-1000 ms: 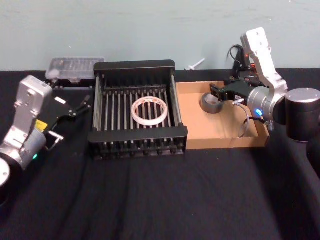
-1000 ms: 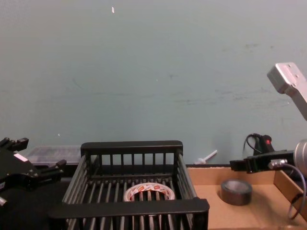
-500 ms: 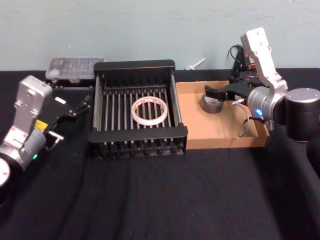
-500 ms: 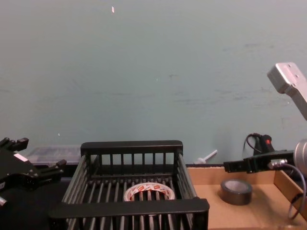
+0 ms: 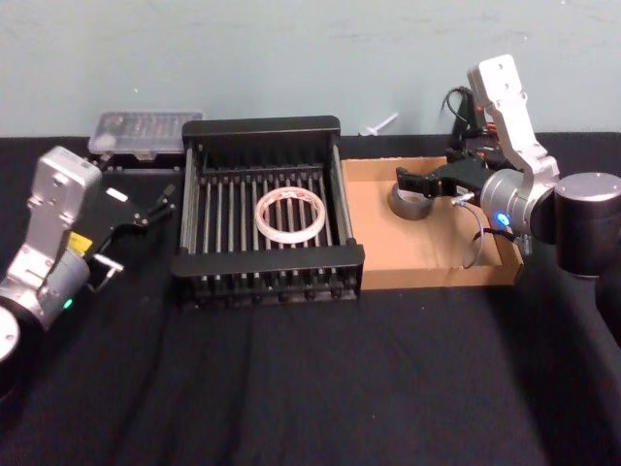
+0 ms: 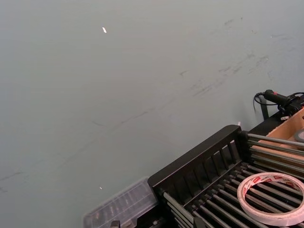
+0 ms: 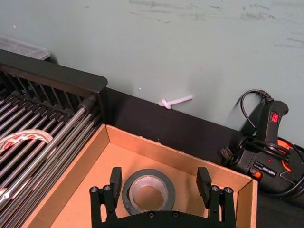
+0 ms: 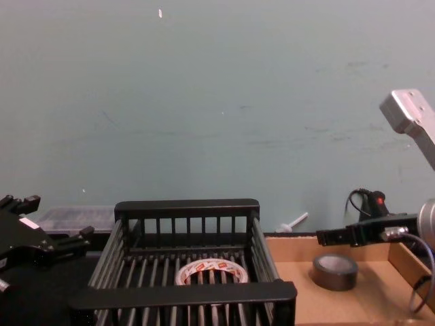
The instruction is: Pick up the white tape and place it into the black box , Pick up the silver tape and place it into the brown box.
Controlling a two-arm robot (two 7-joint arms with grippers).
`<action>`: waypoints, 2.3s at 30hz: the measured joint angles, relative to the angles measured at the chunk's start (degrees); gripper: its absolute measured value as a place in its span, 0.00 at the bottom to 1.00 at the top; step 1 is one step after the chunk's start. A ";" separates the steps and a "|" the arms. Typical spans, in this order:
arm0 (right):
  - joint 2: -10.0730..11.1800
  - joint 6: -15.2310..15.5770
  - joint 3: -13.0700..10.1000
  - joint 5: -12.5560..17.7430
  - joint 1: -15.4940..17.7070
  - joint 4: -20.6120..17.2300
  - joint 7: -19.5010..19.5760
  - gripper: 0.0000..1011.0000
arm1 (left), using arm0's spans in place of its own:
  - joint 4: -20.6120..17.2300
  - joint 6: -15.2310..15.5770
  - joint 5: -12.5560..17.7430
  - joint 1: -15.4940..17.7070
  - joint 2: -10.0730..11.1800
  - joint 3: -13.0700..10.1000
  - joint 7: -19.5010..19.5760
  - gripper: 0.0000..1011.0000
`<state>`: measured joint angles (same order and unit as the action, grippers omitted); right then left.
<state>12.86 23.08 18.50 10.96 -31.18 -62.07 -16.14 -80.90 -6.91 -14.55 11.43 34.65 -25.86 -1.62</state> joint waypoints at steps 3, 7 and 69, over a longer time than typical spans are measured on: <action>0.33 -0.36 -0.49 -0.19 0.96 -1.45 -0.28 0.99 | 0.00 0.00 0.00 0.00 0.00 0.00 0.00 0.99; 0.85 -0.60 -0.97 -0.36 2.38 -3.66 -0.44 0.99 | 0.00 0.00 0.00 0.00 0.00 0.00 0.00 0.99; 3.31 -24.60 -5.66 -7.03 19.11 -14.63 1.43 0.99 | 0.00 0.00 0.00 0.00 0.00 0.00 0.00 0.99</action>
<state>16.17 -1.52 12.84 3.93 -12.07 -76.71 -14.71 -80.90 -6.91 -14.55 11.43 34.64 -25.86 -1.62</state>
